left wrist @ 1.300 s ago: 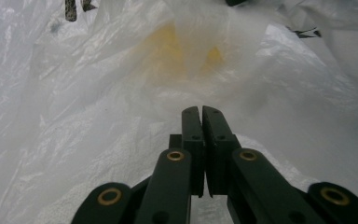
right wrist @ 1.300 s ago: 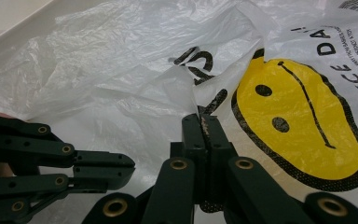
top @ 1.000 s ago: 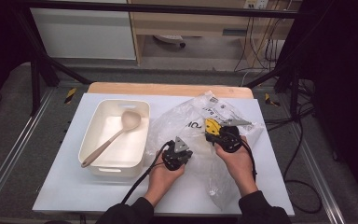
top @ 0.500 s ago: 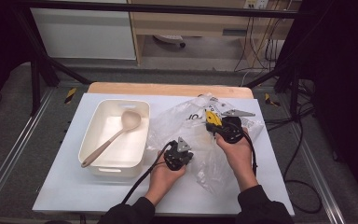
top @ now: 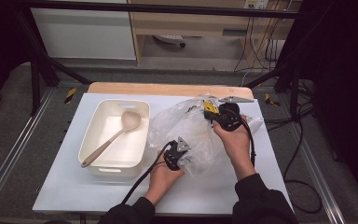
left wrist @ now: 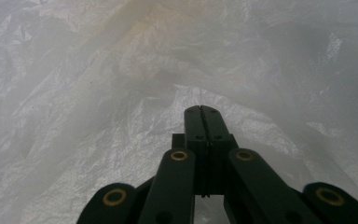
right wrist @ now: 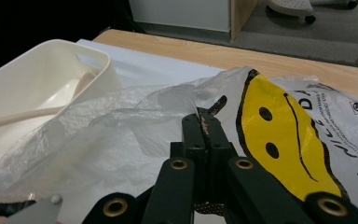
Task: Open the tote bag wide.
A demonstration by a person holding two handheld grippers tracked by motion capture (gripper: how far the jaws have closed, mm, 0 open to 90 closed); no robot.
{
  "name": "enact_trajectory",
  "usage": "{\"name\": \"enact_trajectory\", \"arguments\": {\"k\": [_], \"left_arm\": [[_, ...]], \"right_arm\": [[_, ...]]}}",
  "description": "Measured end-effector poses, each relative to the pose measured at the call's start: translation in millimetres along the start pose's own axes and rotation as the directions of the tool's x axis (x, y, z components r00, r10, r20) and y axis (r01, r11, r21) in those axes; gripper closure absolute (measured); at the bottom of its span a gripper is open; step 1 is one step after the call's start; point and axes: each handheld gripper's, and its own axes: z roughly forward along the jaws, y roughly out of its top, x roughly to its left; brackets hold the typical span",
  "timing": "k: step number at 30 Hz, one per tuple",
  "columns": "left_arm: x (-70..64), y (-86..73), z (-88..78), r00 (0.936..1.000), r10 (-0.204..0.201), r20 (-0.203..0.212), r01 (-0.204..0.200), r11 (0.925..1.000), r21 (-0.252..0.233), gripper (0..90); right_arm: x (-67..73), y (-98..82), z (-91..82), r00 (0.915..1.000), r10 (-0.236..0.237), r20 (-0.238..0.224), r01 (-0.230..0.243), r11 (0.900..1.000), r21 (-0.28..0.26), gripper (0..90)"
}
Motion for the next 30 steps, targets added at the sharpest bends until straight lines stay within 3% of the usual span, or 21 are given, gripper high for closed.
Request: {"name": "enact_trajectory", "arguments": {"k": [8,17,30], "left_arm": [[0.0,-0.1,0.2,1.0,-0.01,0.001,0.01,0.9999,-0.004,90.0],[0.1,0.2,0.1,1.0,0.007,-0.003,-0.007,1.0,-0.002,90.0],[-2.3,0.4,-0.7,0.9997,0.023,-0.007,-0.023,0.9997,-0.003,90.0]], "right_arm": [[-0.8,14.0,-6.0,1.0,0.005,0.005,-0.005,1.0,-0.02,90.0],[-10.5,24.1,-17.0,0.9996,0.028,0.006,-0.028,0.999,-0.042,90.0],[-12.9,24.3,-15.9,0.9994,0.035,-0.002,-0.035,0.999,-0.022,90.0]]}}
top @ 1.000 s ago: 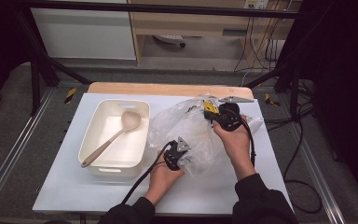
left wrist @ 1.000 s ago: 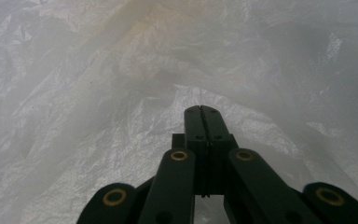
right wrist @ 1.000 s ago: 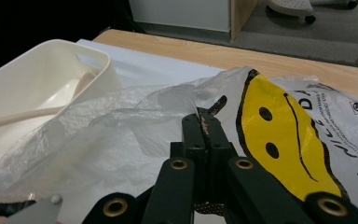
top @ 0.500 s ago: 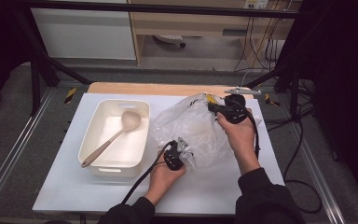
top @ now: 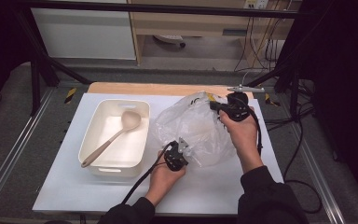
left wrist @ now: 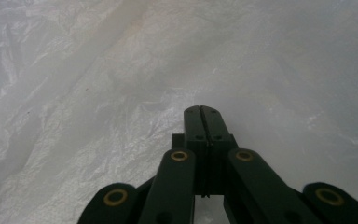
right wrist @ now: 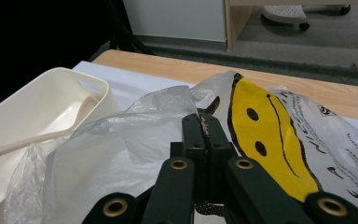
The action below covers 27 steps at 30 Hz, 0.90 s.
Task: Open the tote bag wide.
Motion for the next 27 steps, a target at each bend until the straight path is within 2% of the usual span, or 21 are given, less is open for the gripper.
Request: {"name": "enact_trajectory", "arguments": {"k": [4,9,15,19,27], "left_arm": [[1.0,1.4,-4.5,1.0,-0.007,0.0,0.007,0.9999,-0.01,90.0],[1.4,10.1,-17.3,0.9998,-0.018,0.007,0.018,0.9978,-0.063,90.0],[-6.0,23.7,-39.4,0.9997,-0.001,0.026,0.004,0.9923,-0.124,90.0],[-7.1,31.5,-57.8,0.9991,-0.013,0.041,0.02,0.9867,-0.162,90.0],[-2.6,46.5,-90.1,0.9974,-0.011,0.072,0.024,0.9818,-0.188,90.0]], "right_arm": [[1.7,-5.0,2.8,1.0,-0.006,-0.007,0.006,1.0,0.015,90.0],[0.3,-12.3,5.5,1.0,-0.001,-0.005,0.001,1.0,0.028,90.0],[-0.2,-19.2,11.3,1.0,0.003,-0.004,-0.003,0.999,0.043,90.0],[2.1,-21.8,14.1,1.0,0.002,-0.008,-0.002,0.999,0.049,90.0],[7.0,-26.5,18.5,0.9998,-0.006,-0.018,0.007,0.998,0.058,90.0]]}}
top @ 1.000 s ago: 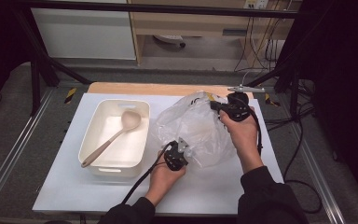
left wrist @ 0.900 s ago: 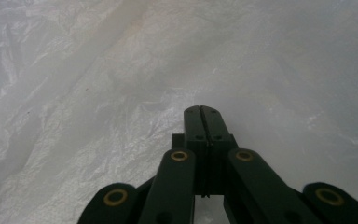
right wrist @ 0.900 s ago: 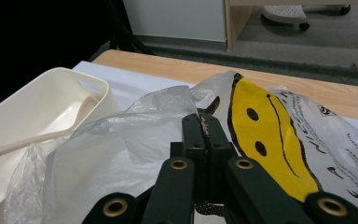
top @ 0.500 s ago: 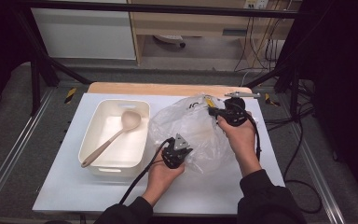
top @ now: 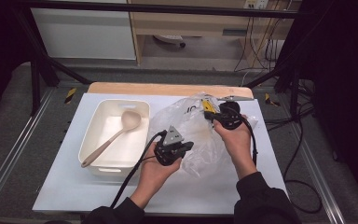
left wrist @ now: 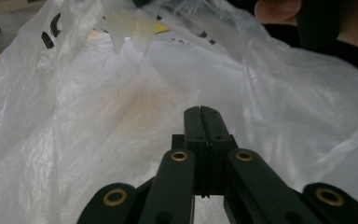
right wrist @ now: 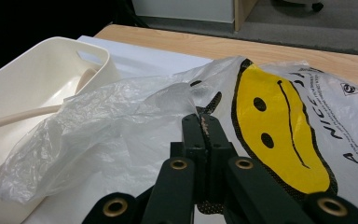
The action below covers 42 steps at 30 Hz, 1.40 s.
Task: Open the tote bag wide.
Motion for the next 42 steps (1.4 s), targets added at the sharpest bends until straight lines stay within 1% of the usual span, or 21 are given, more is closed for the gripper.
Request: {"name": "enact_trajectory", "arguments": {"k": [3,6,8,10,15,17,18,19,21,24,28,30,33,35,37,39,41,42], "left_arm": [[2.4,3.6,-6.2,1.0,-0.004,0.008,0.004,1.0,-0.002,90.0],[4.5,7.3,-14.2,1.0,0.001,0.008,-0.001,1.0,-0.007,90.0],[5.4,10.2,-20.8,0.9999,0.009,-0.009,-0.009,0.9999,-0.009,85.3],[6.6,13.0,-27.9,0.9998,0.01,-0.018,-0.01,0.9998,-0.017,79.5],[13.9,17.4,-43.9,0.9984,0.003,-0.056,-0.005,0.9993,-0.038,58.7],[18.0,19.2,-50.5,0.9944,0.01,-0.105,-0.015,0.9985,-0.053,48.8],[20.5,19.8,-53.6,0.9927,0.01,-0.12,-0.017,0.9984,-0.054,41.8],[23.4,20.2,-57.0,0.9911,0.009,-0.132,-0.016,0.9983,-0.057,37.3],[29.7,19.9,-63.5,0.9871,0.005,-0.16,-0.014,0.9983,-0.057,32.5],[39.7,18.8,-71.8,0.9828,-0.004,-0.185,-0.003,0.9993,-0.036,23.3],[52.5,17.8,-82.1,0.9776,-0.013,-0.21,0.009,0.9998,-0.02,15.7],[58.3,17.5,-87.4,0.974,-0.017,-0.226,0.014,0.9998,-0.014,12.8],[66.3,16.0,-95.0,0.9716,-0.025,-0.235,0.022,0.9997,-0.013,9.8],[71.4,15.0,-100.1,0.9701,-0.026,-0.241,0.023,0.9996,-0.016,6.8],[75.7,14.0,-104.2,0.9679,-0.037,-0.248,0.032,0.9992,-0.022,6.1],[80.2,13.2,-108.5,0.9628,-0.047,-0.266,0.041,0.9988,-0.025,6.1],[84.2,12.4,-112.7,0.9596,-0.053,-0.276,0.048,0.9985,-0.026,6.1],[86.4,12.1,-115.1,0.9591,-0.053,-0.278,0.05,0.9986,-0.018,6.1]], "right_arm": [[1.3,-1.0,0.6,1.0,0.001,-0.006,-0.001,1.0,-0.001,90.0],[1.8,-2.6,1.2,1.0,0.001,-0.007,-0.001,1.0,-0.001,90.0],[2.2,-3.5,0.9,0.9999,0.006,-0.008,-0.006,1.0,-0.001,90.0],[2.3,-4.4,0.8,0.9999,0.012,-0.009,-0.012,1.0,-0.001,90.0],[4.9,-5.2,1.3,0.9996,0.02,-0.018,-0.02,1.0,-0.006,90.0],[5.5,-4.8,2.5,0.9997,0.018,-0.018,-0.019,1.0,-0.008,90.0],[5.5,-4.8,2.8,0.9998,0.014,-0.017,-0.014,1.0,-0.004,90.0],[5.9,-4.9,3.2,0.9998,0.012,-0.015,-0.012,1.0,-0.001,90.0],[6.2,-5.2,3.8,0.9999,0.005,-0.01,-0.005,1.0,0.004,90.0],[6.9,-5.2,2.2,1.0,0.002,-0.008,-0.002,1.0,0.004,90.0],[6.8,-5.7,1.3,1.0,-0.003,-0.007,0.003,1.0,0.011,90.0],[6.5,-6.2,1.4,1.0,-0.003,-0.008,0.003,1.0,0.012,90.0],[6.1,-6.6,1.7,0.9999,0.003,-0.012,-0.003,1.0,0.014,90.0],[5.9,-6.8,2.7,0.9999,-0.002,-0.013,0.003,1.0,0.014,90.0],[5.9,-7.0,3.4,0.9999,-0.006,-0.012,0.006,1.0,0.016,90.0],[5.9,-7.6,3.7,0.9999,-0.004,-0.012,0.004,1.0,0.018,90.0],[5.7,-8.4,3.9,0.9999,-0.002,-0.012,0.002,1.0,0.018,90.0],[5.2,-8.7,4.0,0.9999,-0.004,-0.012,0.004,1.0,0.019,90.0]]}}
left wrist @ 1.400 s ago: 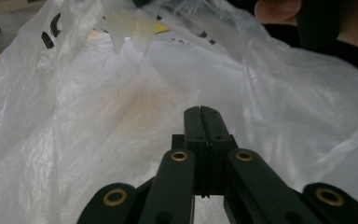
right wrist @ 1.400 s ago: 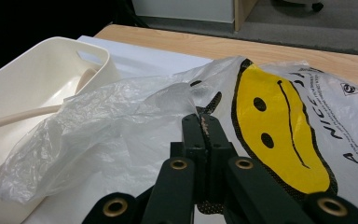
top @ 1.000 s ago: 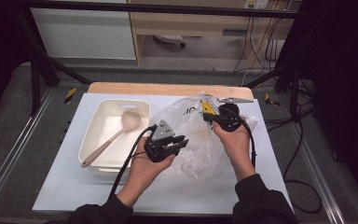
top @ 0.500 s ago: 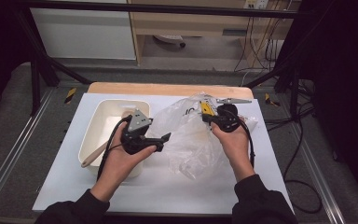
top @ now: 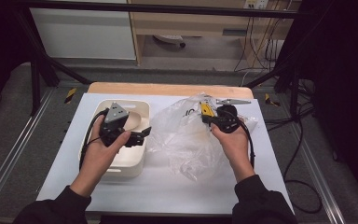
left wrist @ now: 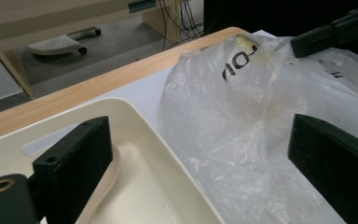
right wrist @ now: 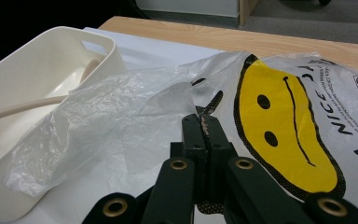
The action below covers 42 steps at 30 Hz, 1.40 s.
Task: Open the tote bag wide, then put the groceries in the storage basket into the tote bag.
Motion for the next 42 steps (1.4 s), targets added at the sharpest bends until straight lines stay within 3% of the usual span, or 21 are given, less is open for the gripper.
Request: {"name": "enact_trajectory", "arguments": {"k": [6,10,17,27,31,42], "left_arm": [[15.5,-2.2,-10.4,0.999,-0.032,-0.03,0.032,0.9995,-0.007,6.4],[27.0,-6.8,-16.9,0.9974,-0.049,-0.053,0.05,0.9987,0.014,7.1],[39.8,-17.0,-30.7,0.9949,-0.074,-0.069,0.074,0.9972,0.009,7.2],[51.5,-36.1,-42.2,0.9893,-0.091,-0.114,0.096,0.9946,0.04,10.9],[54.1,-41.2,-46.0,0.9919,-0.079,-0.1,0.086,0.994,0.068,17.6],[60.1,-56.3,-45.6,0.9882,-0.102,-0.114,0.113,0.9889,0.096,17.5]], "right_arm": [[-2.2,-1.1,-1.1,1.0,-0.001,0.004,0.001,1.0,0.004,90.0],[-2.6,-2.8,-1.1,1.0,-0.005,0.003,0.005,1.0,0.011,90.0],[-3.7,-6.8,-0.2,1.0,0.004,0.003,-0.004,1.0,0.022,90.0],[-1.3,-14.5,3.2,1.0,-0.003,0.003,0.003,0.999,0.041,90.0],[0.7,-15.6,4.8,1.0,-0.007,-0.002,0.007,0.999,0.045,90.0],[-1.3,-18.9,6.5,1.0,-0.005,-0.003,0.005,0.999,0.045,90.0]]}}
